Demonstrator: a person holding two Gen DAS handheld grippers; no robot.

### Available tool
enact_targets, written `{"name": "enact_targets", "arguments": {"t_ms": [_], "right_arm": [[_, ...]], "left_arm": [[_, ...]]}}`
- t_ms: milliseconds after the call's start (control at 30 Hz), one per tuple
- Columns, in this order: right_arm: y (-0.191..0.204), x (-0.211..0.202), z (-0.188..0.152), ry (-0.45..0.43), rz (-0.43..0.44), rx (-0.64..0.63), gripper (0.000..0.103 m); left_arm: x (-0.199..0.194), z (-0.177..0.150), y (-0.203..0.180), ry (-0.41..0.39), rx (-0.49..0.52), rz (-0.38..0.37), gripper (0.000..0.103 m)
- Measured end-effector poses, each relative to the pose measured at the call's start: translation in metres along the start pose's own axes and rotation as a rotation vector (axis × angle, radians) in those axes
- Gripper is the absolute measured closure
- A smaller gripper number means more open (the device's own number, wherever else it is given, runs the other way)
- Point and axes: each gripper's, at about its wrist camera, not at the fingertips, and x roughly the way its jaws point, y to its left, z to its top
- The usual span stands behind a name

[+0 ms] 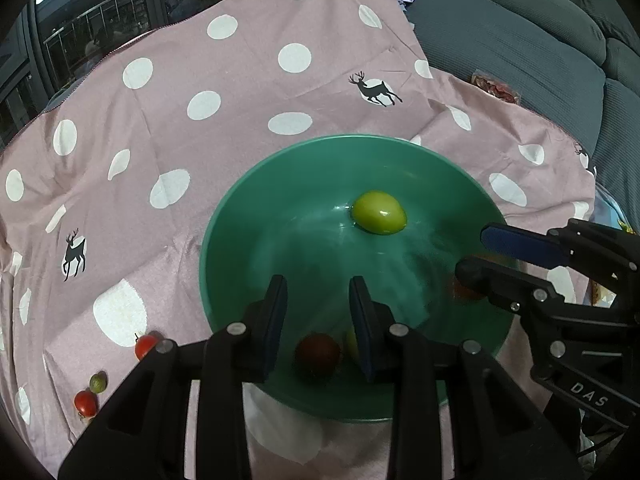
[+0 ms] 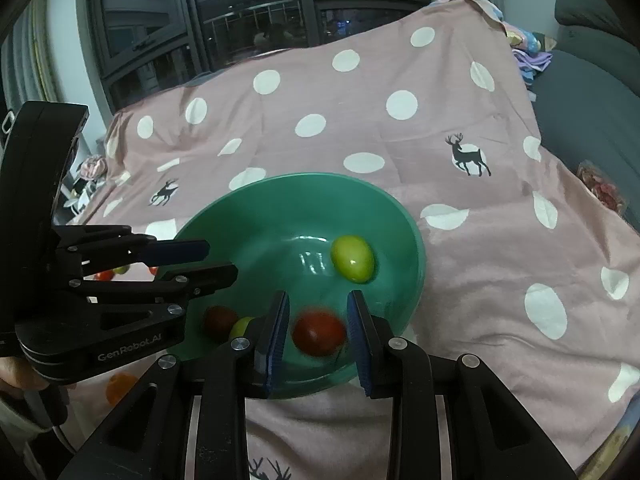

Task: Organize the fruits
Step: 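Carry both tomatoes over the green bowl and release them, then withdraw both grippers from the bowl toward the remaining tomatoes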

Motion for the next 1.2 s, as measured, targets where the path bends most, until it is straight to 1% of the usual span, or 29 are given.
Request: {"name": "enact_targets", "arguments": {"t_ms": [67,100,133,200,233,267,300,333,433,467,533,600,700,767,833,967,1133,1200], "right_arm": [[0.000,-0.001,0.000,0.002,-0.004,0.001,0.071],[0.000,-0.001,0.000,0.003,-0.008,0.002,0.071],[0.000,-0.001,0.000,0.003,-0.008,0.003,0.071],[-0.001,-0.003,-0.001,-0.001,-0.009,0.006,0.070],[-0.002,-0.004,-0.001,-0.005,-0.010,0.011,0.069],[-0.003,-0.006,-0.002,-0.010,-0.010,0.017,0.069],[-0.004,-0.008,-0.002,-0.015,-0.009,0.022,0.068],[-0.005,-0.011,-0.003,-0.020,-0.009,0.028,0.065],[-0.009,-0.016,-0.004,-0.032,-0.012,0.042,0.059],[-0.009,-0.019,-0.004,-0.038,-0.009,0.047,0.057],[-0.009,-0.024,-0.003,-0.052,-0.007,0.055,0.052],[-0.008,-0.029,-0.003,-0.065,-0.004,0.056,0.048],[-0.003,-0.037,-0.002,-0.080,0.002,0.048,0.045],[0.001,-0.042,-0.002,-0.097,0.015,0.044,0.045],[0.005,-0.048,-0.002,-0.115,0.030,0.037,0.044],[0.016,-0.055,0.000,-0.126,0.029,0.017,0.043],[0.031,-0.059,0.002,-0.128,0.034,-0.008,0.043],[0.037,-0.060,0.002,-0.126,0.034,-0.019,0.040]], "left_arm": [[0.000,0.000,0.001,-0.001,-0.001,0.002,0.060],[-0.001,0.000,0.001,-0.003,-0.003,0.003,0.051],[-0.003,0.000,0.001,-0.008,-0.004,0.006,0.047],[-0.006,-0.001,0.002,-0.016,-0.008,0.009,0.044],[-0.007,-0.001,0.003,-0.019,-0.012,0.011,0.040],[-0.010,-0.001,0.004,-0.026,-0.017,0.011,0.033],[-0.012,-0.002,0.004,-0.031,-0.020,0.011,0.030],[-0.015,-0.002,0.005,-0.038,-0.024,0.017,0.027],[-0.025,-0.003,0.004,-0.059,-0.029,0.021,0.025],[-0.027,-0.004,0.004,-0.065,-0.031,0.022,0.020],[-0.036,-0.005,0.003,-0.087,-0.031,0.034,0.014],[-0.044,-0.007,0.002,-0.108,-0.030,0.040,0.014],[-0.055,-0.010,0.002,-0.131,-0.033,0.049,0.012],[-0.063,-0.014,0.004,-0.149,-0.037,0.072,0.005],[-0.072,-0.017,0.006,-0.173,-0.042,0.094,0.003],[-0.085,-0.024,0.012,-0.195,-0.062,0.102,0.001],[-0.099,-0.036,0.024,-0.208,-0.101,0.133,0.000],[-0.105,-0.040,0.030,-0.216,-0.120,0.141,0.000]]}}
